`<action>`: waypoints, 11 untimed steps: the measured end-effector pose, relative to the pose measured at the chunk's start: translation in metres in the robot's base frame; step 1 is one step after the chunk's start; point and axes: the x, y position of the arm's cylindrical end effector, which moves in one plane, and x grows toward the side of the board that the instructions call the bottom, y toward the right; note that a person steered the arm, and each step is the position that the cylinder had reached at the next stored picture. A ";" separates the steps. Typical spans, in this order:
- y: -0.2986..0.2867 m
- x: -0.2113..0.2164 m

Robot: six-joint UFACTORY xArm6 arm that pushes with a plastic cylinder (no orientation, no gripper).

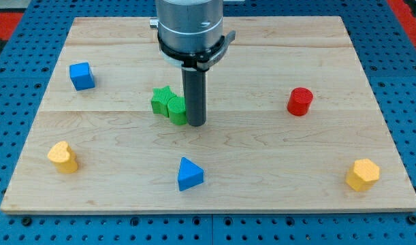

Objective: Move the red star closer to the green circle and green star

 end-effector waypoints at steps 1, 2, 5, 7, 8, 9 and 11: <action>0.012 0.000; 0.033 -0.023; 0.058 -0.023; 0.059 -0.060; 0.060 -0.079; 0.056 -0.124; 0.024 -0.232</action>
